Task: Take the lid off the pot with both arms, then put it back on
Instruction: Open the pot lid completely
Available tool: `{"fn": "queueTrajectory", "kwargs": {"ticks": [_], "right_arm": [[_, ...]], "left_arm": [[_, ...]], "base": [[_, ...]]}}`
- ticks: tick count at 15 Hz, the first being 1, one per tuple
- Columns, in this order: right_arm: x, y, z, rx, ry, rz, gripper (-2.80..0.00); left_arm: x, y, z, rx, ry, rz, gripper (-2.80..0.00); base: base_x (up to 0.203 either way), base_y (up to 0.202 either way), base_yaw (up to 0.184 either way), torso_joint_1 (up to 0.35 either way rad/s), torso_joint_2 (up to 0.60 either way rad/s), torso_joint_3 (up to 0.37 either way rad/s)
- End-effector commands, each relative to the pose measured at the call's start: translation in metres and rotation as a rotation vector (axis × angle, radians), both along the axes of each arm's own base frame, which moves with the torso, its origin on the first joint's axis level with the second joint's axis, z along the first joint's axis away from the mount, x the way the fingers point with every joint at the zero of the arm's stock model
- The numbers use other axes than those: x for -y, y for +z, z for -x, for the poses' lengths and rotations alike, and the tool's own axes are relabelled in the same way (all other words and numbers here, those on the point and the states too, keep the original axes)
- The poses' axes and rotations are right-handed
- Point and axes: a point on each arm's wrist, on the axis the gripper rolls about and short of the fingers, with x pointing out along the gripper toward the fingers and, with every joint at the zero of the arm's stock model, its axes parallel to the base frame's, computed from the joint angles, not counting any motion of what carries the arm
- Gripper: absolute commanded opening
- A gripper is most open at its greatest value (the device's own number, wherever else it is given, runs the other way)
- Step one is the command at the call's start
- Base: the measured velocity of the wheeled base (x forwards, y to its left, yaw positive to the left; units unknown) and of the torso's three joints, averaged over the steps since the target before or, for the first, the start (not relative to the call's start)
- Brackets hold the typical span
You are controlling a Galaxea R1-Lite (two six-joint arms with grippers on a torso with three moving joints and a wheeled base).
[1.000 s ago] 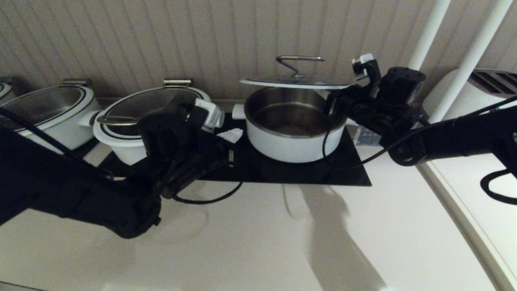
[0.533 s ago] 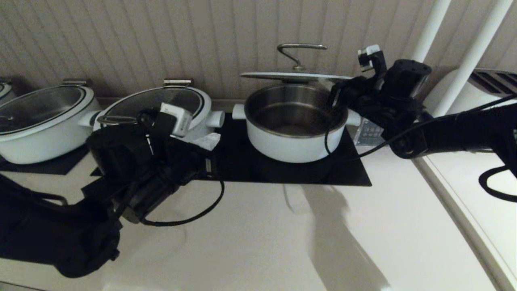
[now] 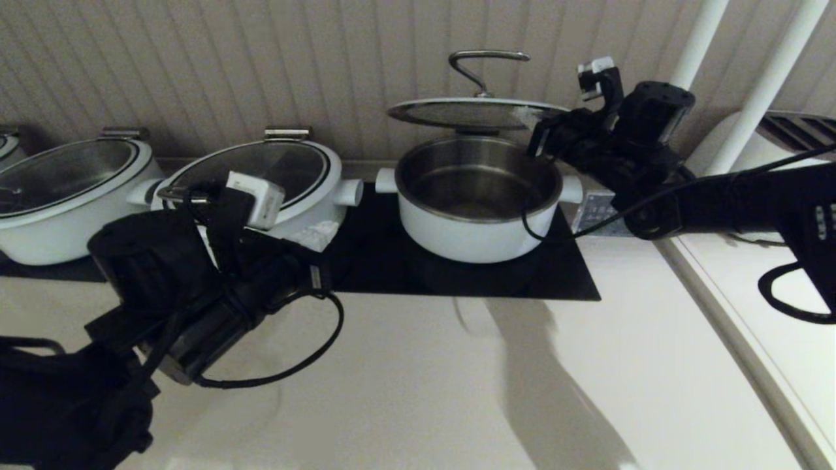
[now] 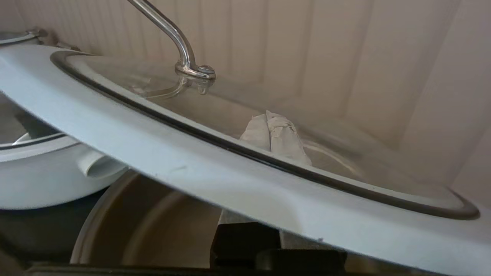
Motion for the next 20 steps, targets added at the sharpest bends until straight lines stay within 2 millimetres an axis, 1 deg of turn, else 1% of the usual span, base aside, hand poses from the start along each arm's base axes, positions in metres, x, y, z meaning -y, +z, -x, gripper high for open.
{"fn": "queueTrajectory", "kwargs": {"ticks": [1,4,7,10,12,15,20], "right_arm": [[-0.002,-0.002,-0.005,0.02,-0.001,0.007,-2.8],[-0.004,0.002,-0.011,0.065,-0.009,0.015,-2.8],[-0.005,0.002,-0.016,0.077,-0.01,0.014,-2.8],[-0.001,0.005,-0.021,0.108,-0.021,0.007,-2.8],[0.001,0.007,-0.024,0.12,-0.028,0.004,-2.8],[0.004,0.008,-0.024,0.126,-0.033,0.003,-2.8],[0.015,0.01,-0.026,0.145,-0.053,0.0,-2.8]], "left_arm": [[-0.002,0.001,0.004,0.007,0.002,0.003,-2.8],[-0.003,0.002,0.006,0.01,0.002,0.005,-2.8],[-0.004,0.0,0.007,0.003,0.002,0.001,-2.8],[-0.006,0.002,0.01,0.007,0.005,0.004,-2.8],[-0.007,-0.002,0.013,-0.006,0.002,-0.002,-2.8],[-0.008,-0.002,0.014,-0.009,0.003,-0.003,-2.8],[-0.008,-0.003,0.014,-0.01,0.005,-0.002,-2.8]], "base": [[0.0,0.0,0.0,0.0,0.0,0.0],[0.0,0.0,0.0,0.0,0.0,0.0],[0.0,0.0,0.0,0.0,0.0,0.0],[0.0,0.0,0.0,0.0,0.0,0.0],[0.0,0.0,0.0,0.0,0.0,0.0],[0.0,0.0,0.0,0.0,0.0,0.0],[0.0,0.0,0.0,0.0,0.0,0.0]]}}
